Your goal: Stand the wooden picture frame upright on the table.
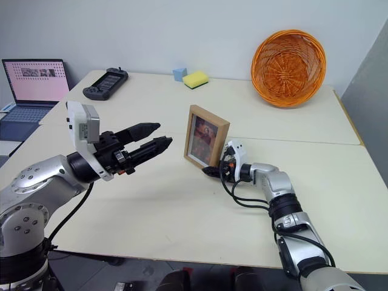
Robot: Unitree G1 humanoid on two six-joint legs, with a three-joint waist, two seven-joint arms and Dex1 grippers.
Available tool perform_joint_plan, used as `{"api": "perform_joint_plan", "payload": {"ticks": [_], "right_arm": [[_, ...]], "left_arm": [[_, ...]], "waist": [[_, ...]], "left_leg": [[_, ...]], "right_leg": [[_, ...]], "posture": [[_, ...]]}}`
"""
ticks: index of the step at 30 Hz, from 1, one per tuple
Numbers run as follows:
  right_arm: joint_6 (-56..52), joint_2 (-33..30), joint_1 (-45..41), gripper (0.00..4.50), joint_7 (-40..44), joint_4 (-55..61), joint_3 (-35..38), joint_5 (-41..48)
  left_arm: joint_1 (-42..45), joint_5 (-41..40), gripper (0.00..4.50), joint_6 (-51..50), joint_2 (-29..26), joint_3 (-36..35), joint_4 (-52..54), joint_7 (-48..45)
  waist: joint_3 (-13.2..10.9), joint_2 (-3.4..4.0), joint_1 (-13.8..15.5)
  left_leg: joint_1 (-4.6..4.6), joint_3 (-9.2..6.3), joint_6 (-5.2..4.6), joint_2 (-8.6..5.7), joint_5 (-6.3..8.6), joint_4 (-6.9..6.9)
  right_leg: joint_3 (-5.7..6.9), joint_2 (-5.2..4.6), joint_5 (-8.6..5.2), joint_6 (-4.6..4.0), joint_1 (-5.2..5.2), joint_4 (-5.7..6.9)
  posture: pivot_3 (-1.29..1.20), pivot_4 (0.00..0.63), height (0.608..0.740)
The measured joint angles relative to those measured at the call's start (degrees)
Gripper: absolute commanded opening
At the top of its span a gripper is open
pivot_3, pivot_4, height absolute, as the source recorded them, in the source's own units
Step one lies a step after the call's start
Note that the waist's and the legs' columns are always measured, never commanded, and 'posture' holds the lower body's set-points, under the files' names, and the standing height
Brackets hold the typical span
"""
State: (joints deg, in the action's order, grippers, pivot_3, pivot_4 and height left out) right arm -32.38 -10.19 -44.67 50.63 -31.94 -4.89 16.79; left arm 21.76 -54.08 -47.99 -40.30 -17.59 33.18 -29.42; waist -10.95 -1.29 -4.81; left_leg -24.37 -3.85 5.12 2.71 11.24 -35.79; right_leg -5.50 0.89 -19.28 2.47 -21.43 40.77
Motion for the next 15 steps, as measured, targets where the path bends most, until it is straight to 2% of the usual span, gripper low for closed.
{"api": "perform_joint_plan", "payload": {"ticks": [9, 15], "right_arm": [[-0.1, -0.53, 0.29, 3.29, -0.01, 1.23, -0.87, -0.16], [-4.57, -5.82, 3.57, 3.29, -0.95, 11.86, 0.76, 0.56]], "left_arm": [[-0.01, 0.36, 3.01, 1.3, 0.06, 0.74, -1.48, -0.84], [-1.82, 2.16, 3.01, 2.17, -0.06, 1.3, -3.78, -2.57]], "waist": [[0.0, 0.0, 0.03], [0.0, 0.0, 0.18]], "left_leg": [[0.0, 0.0, 0.0, -0.01, 0.0, 0.01], [-0.03, -0.01, 0.0, -0.01, 0.0, 0.03]], "right_leg": [[0.0, 0.0, 0.0, 0.0, 0.0, -0.03], [0.0, -0.01, 0.0, 0.0, -0.01, -0.06]], "posture": [[0.0, 0.15, 0.74], [0.0, 0.15, 0.74]]}}
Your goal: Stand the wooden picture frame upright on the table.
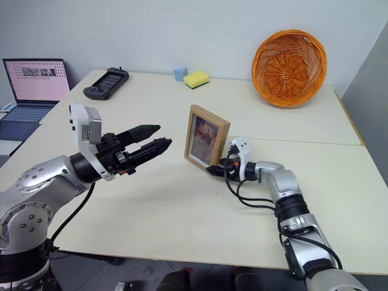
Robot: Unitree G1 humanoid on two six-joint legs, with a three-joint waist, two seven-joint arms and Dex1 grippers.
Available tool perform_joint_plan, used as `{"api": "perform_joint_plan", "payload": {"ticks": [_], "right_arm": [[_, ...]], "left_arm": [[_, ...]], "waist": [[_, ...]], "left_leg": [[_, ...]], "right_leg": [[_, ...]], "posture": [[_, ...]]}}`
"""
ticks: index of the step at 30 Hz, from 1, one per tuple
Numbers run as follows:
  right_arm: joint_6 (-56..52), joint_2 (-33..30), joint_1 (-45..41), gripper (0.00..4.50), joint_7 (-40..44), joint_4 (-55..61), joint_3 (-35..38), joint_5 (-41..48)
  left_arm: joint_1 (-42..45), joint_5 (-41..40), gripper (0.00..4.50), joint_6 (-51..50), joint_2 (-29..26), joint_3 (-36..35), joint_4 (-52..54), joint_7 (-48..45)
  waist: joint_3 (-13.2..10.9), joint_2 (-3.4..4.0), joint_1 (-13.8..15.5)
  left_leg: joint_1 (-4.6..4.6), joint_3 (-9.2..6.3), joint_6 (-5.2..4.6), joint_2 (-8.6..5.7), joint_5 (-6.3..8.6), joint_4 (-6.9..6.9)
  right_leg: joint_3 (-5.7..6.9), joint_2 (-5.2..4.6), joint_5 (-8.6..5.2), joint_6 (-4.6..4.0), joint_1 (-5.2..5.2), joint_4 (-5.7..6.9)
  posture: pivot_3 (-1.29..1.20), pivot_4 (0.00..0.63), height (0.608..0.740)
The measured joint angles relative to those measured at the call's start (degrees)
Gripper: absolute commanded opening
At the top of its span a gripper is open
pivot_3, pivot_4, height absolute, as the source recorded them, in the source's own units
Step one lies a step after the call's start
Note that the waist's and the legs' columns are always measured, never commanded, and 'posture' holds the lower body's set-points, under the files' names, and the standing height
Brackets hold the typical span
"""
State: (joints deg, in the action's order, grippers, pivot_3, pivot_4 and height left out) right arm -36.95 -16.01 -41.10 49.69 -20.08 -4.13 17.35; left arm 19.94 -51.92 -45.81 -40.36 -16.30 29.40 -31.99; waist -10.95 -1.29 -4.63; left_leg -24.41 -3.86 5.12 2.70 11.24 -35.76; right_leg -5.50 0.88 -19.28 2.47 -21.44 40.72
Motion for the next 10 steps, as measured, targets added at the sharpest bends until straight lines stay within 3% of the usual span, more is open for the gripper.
{"api": "perform_joint_plan", "payload": {"ticks": [10], "right_arm": [[-15.18, -4.29, 12.43, 3.29, -7.59, 22.91, 9.92, 8.87]], "left_arm": [[-0.61, -2.89, 3.01, -3.99, -0.21, 0.33, -0.88, 1.13]], "waist": [[-0.01, 0.0, 0.03]], "left_leg": [[-0.13, 0.0, -0.01, 0.0, 0.0, 0.02]], "right_leg": [[-0.05, 0.01, -0.01, 0.01, -0.05, -0.18]], "posture": [[0.0, 0.15, 0.74]]}}
